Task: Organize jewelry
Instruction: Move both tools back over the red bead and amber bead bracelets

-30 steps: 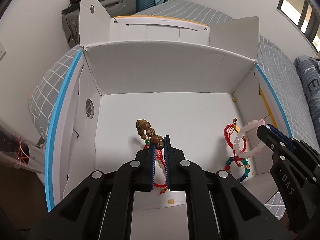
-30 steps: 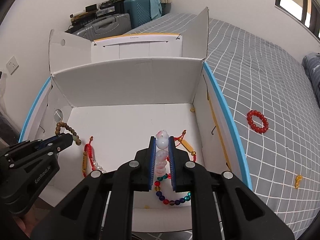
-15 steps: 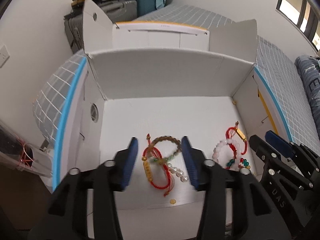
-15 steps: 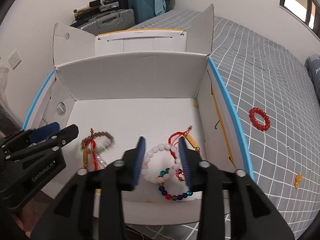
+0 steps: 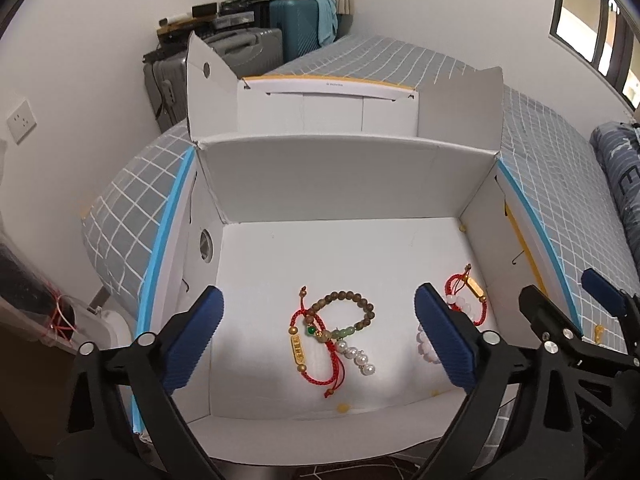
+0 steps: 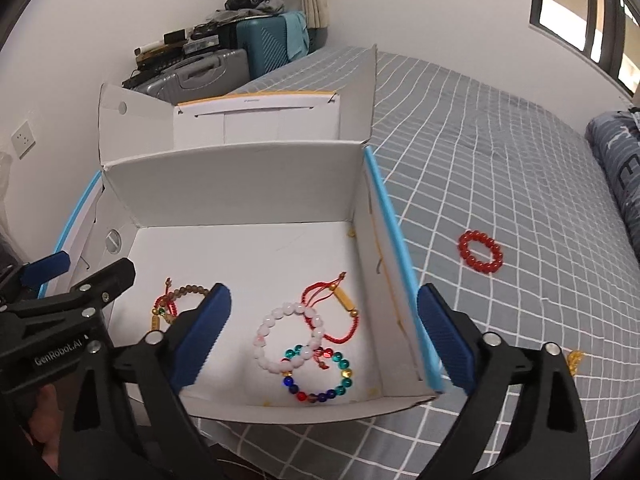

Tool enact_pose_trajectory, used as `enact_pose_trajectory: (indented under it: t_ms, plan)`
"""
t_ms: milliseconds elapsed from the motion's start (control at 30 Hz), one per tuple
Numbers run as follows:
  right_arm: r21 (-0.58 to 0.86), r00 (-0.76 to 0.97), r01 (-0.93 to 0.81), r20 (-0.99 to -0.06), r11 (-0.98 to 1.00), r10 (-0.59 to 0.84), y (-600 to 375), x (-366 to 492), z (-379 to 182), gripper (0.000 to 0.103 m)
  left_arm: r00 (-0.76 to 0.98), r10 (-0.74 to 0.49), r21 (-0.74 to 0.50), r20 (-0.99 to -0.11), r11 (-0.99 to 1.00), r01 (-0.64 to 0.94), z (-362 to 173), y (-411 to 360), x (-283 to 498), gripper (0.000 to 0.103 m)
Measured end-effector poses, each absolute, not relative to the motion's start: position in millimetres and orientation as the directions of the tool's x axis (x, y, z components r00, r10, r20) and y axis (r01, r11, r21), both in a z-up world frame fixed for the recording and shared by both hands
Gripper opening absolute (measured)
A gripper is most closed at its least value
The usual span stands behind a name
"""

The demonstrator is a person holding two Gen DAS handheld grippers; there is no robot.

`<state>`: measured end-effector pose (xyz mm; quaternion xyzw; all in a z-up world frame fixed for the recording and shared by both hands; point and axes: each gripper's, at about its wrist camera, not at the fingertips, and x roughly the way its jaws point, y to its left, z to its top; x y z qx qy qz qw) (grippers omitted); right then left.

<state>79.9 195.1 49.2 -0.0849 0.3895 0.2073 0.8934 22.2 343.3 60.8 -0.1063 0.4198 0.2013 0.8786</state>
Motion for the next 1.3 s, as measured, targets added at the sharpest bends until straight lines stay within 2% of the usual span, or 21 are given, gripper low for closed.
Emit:
enact_pose_trajectory:
  t_ms: [433,633,933,1300]
  plan:
    - [-0.018,0.661,-0.386,-0.703,0.923,0.263,136,77,65,0.096,0.607,0.260,-0.003,-0.751,0.918,-0.396,74,301,34,0.097]
    - [-0.024,0.679,-0.345,-0.696,0.938,0.232,98,80,72,0.096,0.624,0.219,0.003,-0.750,0.945,-0.327,84,262,51,0.097]
    - [-0.007,0.692,-0.262,-0.699,0.965,0.183,27,99,73,0.096,0.643,0.125,-0.050,-0.756,0.968,-0.246,92,207,88,0.097]
    - [0.009,0.676,-0.161,-0.727,0.987,0.116,-54,120,53,0.096,0.637,0.069,-0.021,-0.768,0.991,-0.133,87,116,139,0.097]
